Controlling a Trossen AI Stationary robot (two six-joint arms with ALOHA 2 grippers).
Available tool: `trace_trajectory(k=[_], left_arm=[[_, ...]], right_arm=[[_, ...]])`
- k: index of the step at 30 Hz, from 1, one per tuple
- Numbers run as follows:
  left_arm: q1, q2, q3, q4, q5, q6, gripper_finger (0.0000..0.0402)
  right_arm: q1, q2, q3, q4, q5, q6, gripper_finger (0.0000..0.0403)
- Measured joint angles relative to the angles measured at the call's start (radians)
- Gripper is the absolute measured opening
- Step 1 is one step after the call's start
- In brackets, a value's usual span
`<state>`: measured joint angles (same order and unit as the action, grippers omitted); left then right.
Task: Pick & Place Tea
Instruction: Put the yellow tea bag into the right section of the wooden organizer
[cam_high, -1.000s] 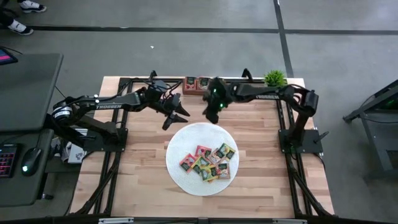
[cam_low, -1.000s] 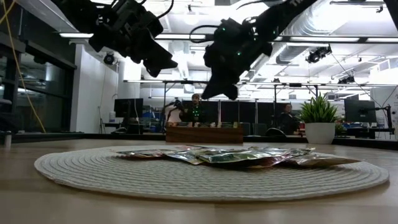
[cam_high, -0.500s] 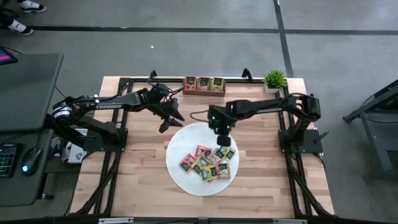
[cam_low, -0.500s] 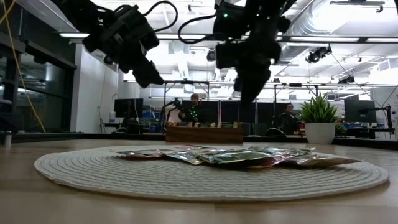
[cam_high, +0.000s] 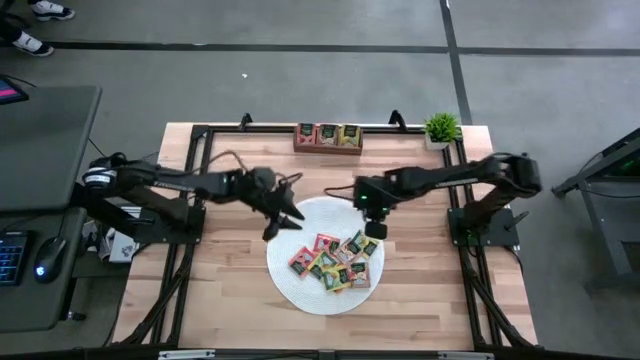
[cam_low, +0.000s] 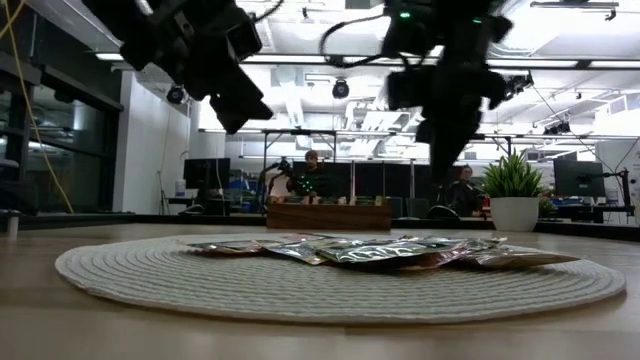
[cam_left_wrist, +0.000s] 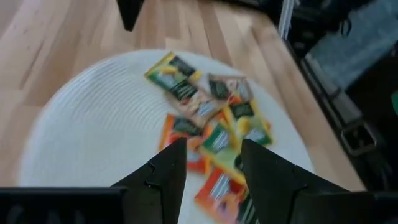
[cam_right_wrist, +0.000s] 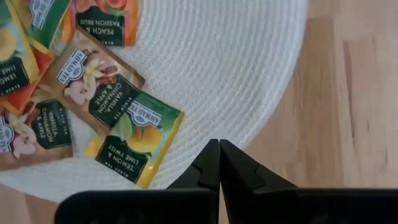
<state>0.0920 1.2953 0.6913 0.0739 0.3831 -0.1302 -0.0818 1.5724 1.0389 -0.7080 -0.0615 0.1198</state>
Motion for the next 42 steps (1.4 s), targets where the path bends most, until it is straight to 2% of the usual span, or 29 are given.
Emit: trace_trajectory(k=[4, 7, 10, 14, 18, 25, 29, 38, 42], left_arm=[[-0.13, 0.0, -0.068, 0.167, -0.18, -0.139, 0.0152], [-0.228, 0.001, -0.073, 0.155, -0.303, -0.189, 0.0152], [-0.318, 0.041, -0.06, 0.163, -0.406, -0.2, 0.0152], [-0.406, 0.105, -0.021, 0.165, -0.529, -0.151, 0.0152], [-0.46, 0.211, 0.032, 0.162, -0.549, -0.129, 0.0152], [-0.54, 0.405, 0.147, 0.165, -0.624, -0.134, 0.0152], [-0.557, 0.486, 0.217, 0.158, -0.667, -0.146, 0.0147], [-0.558, 0.546, 0.303, 0.17, -0.675, -0.193, 0.0049], [-0.558, 0.565, 0.303, 0.159, -0.666, -0.212, 0.0028]], right_arm=[[0.014, -0.166, -0.172, 0.168, 0.006, 0.093, 0.0], [0.041, -0.282, -0.265, 0.273, 0.018, 0.175, 0.0], [0.088, -0.373, -0.314, 0.346, 0.043, 0.275, 0.0], [0.182, -0.424, -0.328, 0.388, 0.164, 0.408, 0.0], [0.281, -0.417, -0.322, 0.399, 0.263, 0.564, 0.0], [0.423, -0.407, -0.322, 0.406, 0.445, 0.734, 0.0], [0.466, -0.407, -0.322, 0.406, 0.494, 0.786, 0.0], [0.523, -0.406, -0.32, 0.41, 0.498, 0.8, 0.0], [0.545, -0.406, -0.32, 0.41, 0.507, 0.799, 0.0]])
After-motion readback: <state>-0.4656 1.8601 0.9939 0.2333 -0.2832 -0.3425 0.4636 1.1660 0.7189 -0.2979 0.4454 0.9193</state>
